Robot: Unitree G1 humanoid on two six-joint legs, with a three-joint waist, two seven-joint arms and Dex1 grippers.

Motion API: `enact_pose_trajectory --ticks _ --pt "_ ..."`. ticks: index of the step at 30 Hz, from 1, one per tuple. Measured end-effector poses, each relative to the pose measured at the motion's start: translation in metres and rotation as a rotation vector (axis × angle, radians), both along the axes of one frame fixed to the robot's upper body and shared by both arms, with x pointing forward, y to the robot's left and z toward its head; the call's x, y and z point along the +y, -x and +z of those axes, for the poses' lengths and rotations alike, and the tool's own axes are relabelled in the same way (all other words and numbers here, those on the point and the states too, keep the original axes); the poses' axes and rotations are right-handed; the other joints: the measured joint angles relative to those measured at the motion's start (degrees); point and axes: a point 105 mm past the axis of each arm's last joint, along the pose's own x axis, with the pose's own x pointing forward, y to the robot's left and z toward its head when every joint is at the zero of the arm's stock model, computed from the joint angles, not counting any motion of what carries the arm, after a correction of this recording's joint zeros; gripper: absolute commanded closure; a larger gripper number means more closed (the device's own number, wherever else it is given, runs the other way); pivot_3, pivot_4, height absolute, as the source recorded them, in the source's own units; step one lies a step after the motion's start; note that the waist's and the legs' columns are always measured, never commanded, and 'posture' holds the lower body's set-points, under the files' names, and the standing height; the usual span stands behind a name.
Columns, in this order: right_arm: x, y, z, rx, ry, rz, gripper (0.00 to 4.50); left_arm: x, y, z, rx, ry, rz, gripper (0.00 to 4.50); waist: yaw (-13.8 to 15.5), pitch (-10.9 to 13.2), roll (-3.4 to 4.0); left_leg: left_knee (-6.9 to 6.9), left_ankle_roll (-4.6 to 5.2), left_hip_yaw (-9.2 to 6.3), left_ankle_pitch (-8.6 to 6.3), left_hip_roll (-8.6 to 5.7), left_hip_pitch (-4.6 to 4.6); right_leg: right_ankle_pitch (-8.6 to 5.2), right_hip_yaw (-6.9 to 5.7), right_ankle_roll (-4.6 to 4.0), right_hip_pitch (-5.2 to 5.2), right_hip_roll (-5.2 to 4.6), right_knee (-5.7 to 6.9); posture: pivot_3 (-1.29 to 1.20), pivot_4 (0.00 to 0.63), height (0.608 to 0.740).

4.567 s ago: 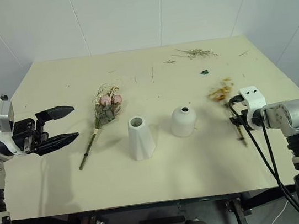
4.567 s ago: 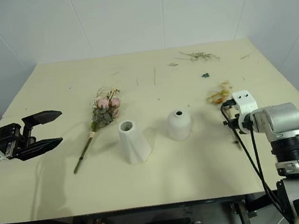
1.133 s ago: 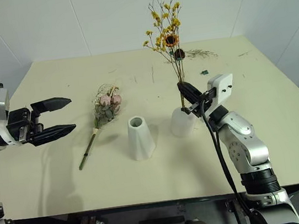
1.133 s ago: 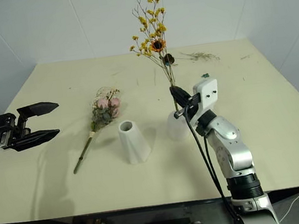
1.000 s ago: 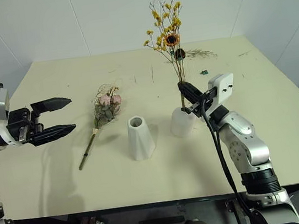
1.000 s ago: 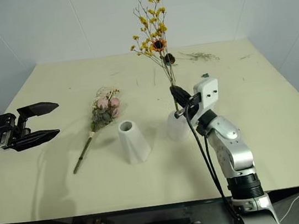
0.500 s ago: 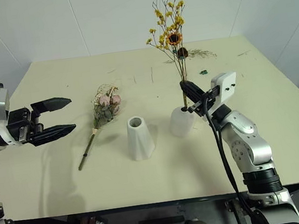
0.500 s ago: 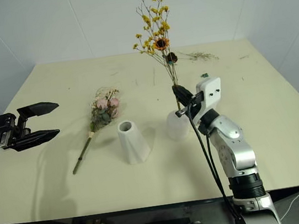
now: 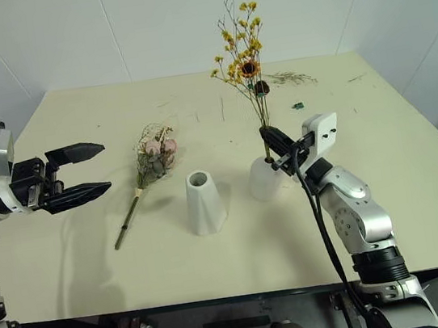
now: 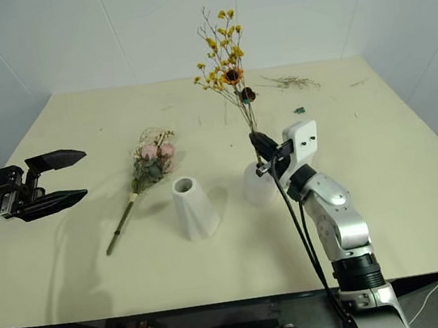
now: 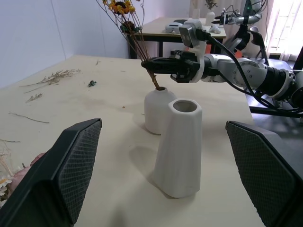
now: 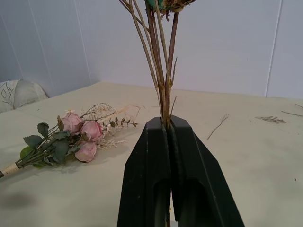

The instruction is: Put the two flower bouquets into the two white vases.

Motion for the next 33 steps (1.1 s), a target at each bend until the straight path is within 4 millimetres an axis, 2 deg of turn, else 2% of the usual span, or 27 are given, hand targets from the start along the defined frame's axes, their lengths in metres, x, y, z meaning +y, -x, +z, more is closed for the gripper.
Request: enact_pose_trajectory --ticks 5,9,12,14,18,23,24,30,33 --pt "0.0 0.0 -0.003 0.007 0.006 -0.003 4.49 0.0 0.0 0.0 0.0 0.0 0.0 0.0 0.0 0.0 0.0 0.0 0.0 0.0 0.0 0.0 0.0 0.0 0.0 0.0 0.0 0.0 0.0 0.0 0.15 0.74" --pt "-0.004 0.003 -0.016 0.038 0.007 -0.015 4.49 0.0 0.0 0.0 0.0 0.0 0.0 0.0 0.1 0.0 0.0 -0.01 0.0 0.0 0.0 0.0 -0.01 0.0 0.0 0.0 0.0 0.0 -0.01 0.0 0.15 0.74" --pt "-0.007 0.005 -0.021 0.048 0.016 -0.022 3.77 0.0 0.0 0.0 0.0 0.0 0.0 0.0 0.0 0.0 0.0 0.0 0.0 0.0 0.0 0.0 0.0 -0.01 0.0 0.0 0.0 0.0 0.0 0.0 0.15 0.74" --pt "-0.008 0.007 -0.023 0.05 0.023 -0.025 3.1 0.0 0.0 0.0 -0.001 0.0 0.0 0.0 0.0 0.0 0.0 0.0 0.0 0.0 0.0 0.0 0.0 -0.01 0.0 0.0 0.0 0.0 0.0 0.0 0.15 0.74" --pt "-0.009 0.012 -0.016 0.025 0.042 -0.02 1.7 0.0 0.0 0.0 -0.003 0.0 0.0 0.0 0.0 0.0 0.0 -0.01 0.0 0.0 0.0 0.0 0.0 -0.01 0.0 -0.01 0.0 0.0 -0.01 0.0 0.15 0.74" --pt "-0.012 0.023 -0.006 -0.004 0.082 -0.008 0.18 -0.001 -0.001 -0.001 -0.003 0.004 -0.003 0.0 0.1 0.0 0.0 -0.01 0.0 0.0 0.0 0.0 -0.01 -0.01 0.0 -0.01 0.0 0.0 -0.03 0.0 0.15 0.74" --pt "-0.013 0.026 -0.005 -0.005 0.091 -0.001 0.04 -0.001 -0.001 -0.001 -0.003 0.004 -0.003 0.0 0.1 0.0 0.0 -0.01 0.0 0.0 0.0 0.0 -0.01 -0.01 0.0 -0.01 0.01 -0.01 -0.03 0.0 0.15 0.74" --pt "-0.021 0.043 -0.009 0.035 0.181 0.053 0.04 -0.003 -0.002 -0.002 -0.003 0.015 -0.01 0.0 0.2 0.0 -0.01 0.0 0.0 0.01 0.0 0.0 -0.01 -0.02 0.0 -0.01 0.01 -0.01 -0.05 0.0 0.15 0.74" --pt "-0.031 0.053 -0.005 0.054 0.266 0.095 0.04 -0.003 -0.003 -0.002 -0.007 0.019 -0.009 0.0 0.3 0.0 -0.01 0.0 0.0 0.01 0.0 -0.01 -0.02 -0.02 0.0 -0.02 0.02 -0.02 -0.08 0.0 0.15 0.74"
